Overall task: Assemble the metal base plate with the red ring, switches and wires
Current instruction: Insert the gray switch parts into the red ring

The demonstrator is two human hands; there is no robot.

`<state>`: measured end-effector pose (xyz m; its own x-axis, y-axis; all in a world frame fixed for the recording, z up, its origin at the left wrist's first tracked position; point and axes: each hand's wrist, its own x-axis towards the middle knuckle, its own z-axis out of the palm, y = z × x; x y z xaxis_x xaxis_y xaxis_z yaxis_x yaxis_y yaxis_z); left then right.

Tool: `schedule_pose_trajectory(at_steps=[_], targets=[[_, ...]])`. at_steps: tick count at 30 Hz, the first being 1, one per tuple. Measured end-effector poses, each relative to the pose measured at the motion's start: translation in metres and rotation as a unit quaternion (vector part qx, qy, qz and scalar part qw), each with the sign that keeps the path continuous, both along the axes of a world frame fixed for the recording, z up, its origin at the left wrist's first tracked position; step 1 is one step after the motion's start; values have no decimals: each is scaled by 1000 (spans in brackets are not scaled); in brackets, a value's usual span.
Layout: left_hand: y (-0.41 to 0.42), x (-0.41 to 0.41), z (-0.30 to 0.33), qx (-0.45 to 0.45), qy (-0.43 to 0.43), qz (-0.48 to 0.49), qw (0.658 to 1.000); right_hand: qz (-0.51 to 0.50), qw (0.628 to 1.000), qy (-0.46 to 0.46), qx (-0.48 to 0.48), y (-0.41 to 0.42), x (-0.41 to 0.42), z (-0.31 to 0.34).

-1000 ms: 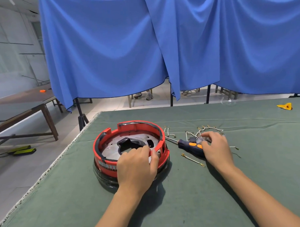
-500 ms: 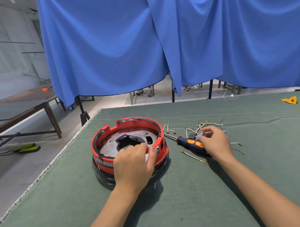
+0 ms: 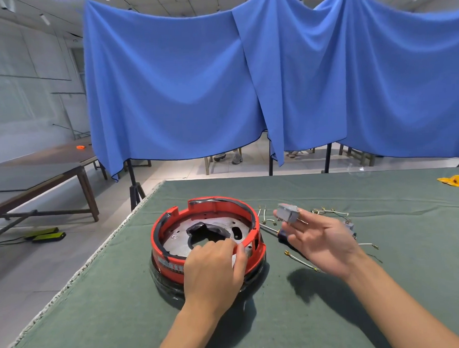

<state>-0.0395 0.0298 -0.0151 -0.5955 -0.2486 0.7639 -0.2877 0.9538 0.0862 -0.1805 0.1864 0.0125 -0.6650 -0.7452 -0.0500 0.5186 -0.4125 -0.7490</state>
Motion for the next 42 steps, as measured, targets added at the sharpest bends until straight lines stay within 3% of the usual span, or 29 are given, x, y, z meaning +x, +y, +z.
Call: schedule_pose_trajectory(at_steps=[4,23,30,37,42], targets=[[0,1,0,4,2,-4,1000,17,1000,-21,-6,-2,0,-7],[3,6,4,48,-28,-21,998,35,995,88,26,-7,19,-5],[-11,18,11,169,14,-108,980,34,988,137,69,-13,22,-9],[-39,44,23,262,-2,-86,961,75,984,147,70,-15,27,-13],[-66,62,28,312,-62,-117,941,60,986,130,80,-16,31,-17]])
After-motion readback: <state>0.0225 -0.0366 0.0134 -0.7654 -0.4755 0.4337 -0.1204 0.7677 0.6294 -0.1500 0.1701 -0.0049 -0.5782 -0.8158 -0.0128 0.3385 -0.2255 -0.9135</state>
